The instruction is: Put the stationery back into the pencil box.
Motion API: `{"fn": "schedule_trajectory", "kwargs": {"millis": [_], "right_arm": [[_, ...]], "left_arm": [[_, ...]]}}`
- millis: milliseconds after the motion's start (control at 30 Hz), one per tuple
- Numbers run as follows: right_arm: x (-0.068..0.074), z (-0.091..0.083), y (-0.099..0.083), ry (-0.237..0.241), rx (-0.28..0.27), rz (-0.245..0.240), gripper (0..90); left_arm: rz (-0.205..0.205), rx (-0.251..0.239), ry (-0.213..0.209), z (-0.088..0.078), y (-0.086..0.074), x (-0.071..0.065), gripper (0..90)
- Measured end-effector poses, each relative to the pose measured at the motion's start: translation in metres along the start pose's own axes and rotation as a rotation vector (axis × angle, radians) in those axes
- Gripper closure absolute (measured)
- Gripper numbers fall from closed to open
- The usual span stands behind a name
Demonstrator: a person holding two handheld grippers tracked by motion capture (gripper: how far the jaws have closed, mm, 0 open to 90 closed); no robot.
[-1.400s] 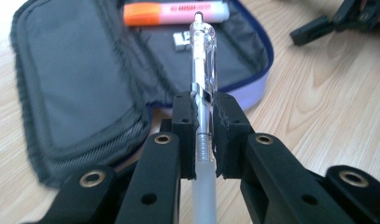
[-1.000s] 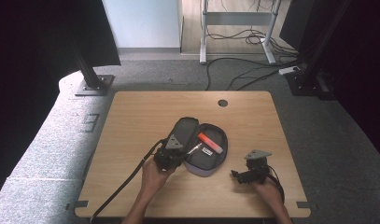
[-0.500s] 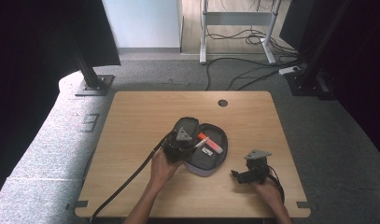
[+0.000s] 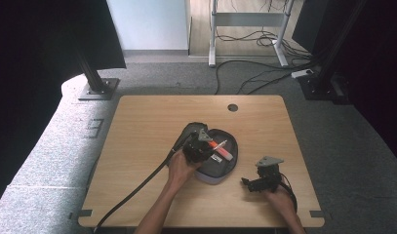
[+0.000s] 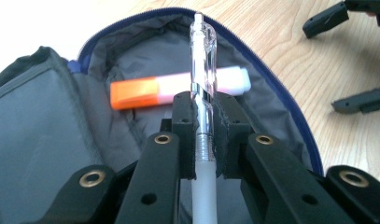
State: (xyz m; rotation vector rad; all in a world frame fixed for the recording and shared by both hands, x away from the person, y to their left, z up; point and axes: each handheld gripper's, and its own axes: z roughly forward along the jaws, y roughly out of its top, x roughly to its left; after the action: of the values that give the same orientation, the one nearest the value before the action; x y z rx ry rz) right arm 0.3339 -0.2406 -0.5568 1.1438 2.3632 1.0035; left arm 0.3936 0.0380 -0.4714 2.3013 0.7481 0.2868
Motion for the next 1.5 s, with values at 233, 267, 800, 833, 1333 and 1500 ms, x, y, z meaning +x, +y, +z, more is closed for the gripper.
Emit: {"fn": "schedule_trajectory", "kwargs": {"millis": [233, 267, 800, 833, 1333, 1500], "right_arm": [[0.0, 0.0, 0.0, 0.001, 0.0, -0.001, 0.0], [0.0, 0.0, 0.0, 0.001, 0.001, -0.001, 0.0], [0.0, 0.0, 0.0, 0.001, 0.0, -0.001, 0.0], [0.0, 0.0, 0.0, 0.001, 0.001, -0.001, 0.0], [0.0, 0.0, 0.0, 0.001, 0.0, -0.001, 0.0], [0.0, 0.0, 0.0, 0.001, 0.0, -0.002, 0.0]], "left_arm": [[-0.025, 0.005, -0.01, 0.022, 0.001, 0.007, 79.6], [-0.026, 0.007, -0.006, 0.023, 0.0, 0.007, 79.6], [-0.036, 0.052, -0.012, 0.043, -0.008, 0.007, 77.1], [-0.036, 0.052, -0.015, 0.043, -0.007, 0.007, 75.9], [0.001, 0.021, -0.023, 0.02, -0.005, 0.002, 35.3], [-0.01, -0.001, -0.048, 0.011, -0.004, 0.002, 25.2]]}}
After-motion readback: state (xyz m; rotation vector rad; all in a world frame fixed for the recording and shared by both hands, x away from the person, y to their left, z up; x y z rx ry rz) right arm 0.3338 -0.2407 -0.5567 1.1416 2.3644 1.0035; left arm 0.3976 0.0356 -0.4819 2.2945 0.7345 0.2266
